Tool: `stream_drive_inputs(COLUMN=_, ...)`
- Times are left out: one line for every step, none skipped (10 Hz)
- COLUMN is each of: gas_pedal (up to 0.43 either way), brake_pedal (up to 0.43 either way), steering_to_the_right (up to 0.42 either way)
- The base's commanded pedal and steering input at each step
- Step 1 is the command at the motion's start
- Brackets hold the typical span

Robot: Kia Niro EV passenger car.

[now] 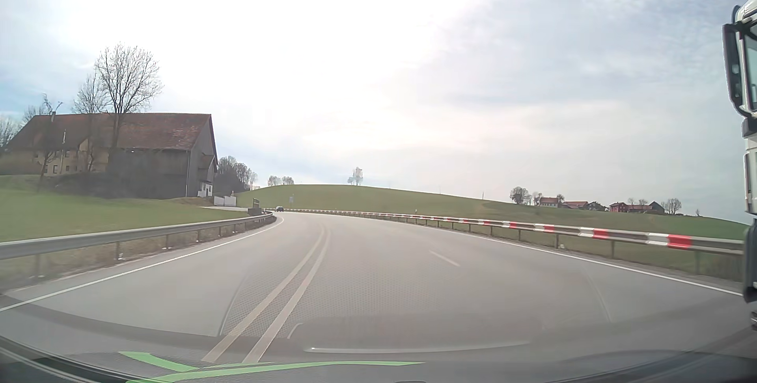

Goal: Follow the waypoints while adhering to traffic rules and regulations

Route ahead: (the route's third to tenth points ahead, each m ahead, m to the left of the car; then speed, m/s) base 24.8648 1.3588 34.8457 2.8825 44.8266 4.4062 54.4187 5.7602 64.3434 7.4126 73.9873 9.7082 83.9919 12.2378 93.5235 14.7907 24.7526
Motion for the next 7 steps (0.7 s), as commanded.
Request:
stream_drive_inputs(gas_pedal=0.138, brake_pedal=0.0, steering_to_the_right=-0.024)
stream_drive_inputs(gas_pedal=0.15, brake_pedal=0.0, steering_to_the_right=-0.021)
stream_drive_inputs(gas_pedal=0.157, brake_pedal=0.0, steering_to_the_right=-0.018)
stream_drive_inputs(gas_pedal=0.169, brake_pedal=0.0, steering_to_the_right=-0.018)
stream_drive_inputs(gas_pedal=0.177, brake_pedal=0.0, steering_to_the_right=-0.018)
stream_drive_inputs(gas_pedal=0.189, brake_pedal=0.0, steering_to_the_right=-0.018)
stream_drive_inputs(gas_pedal=0.189, brake_pedal=0.0, steering_to_the_right=-0.018)
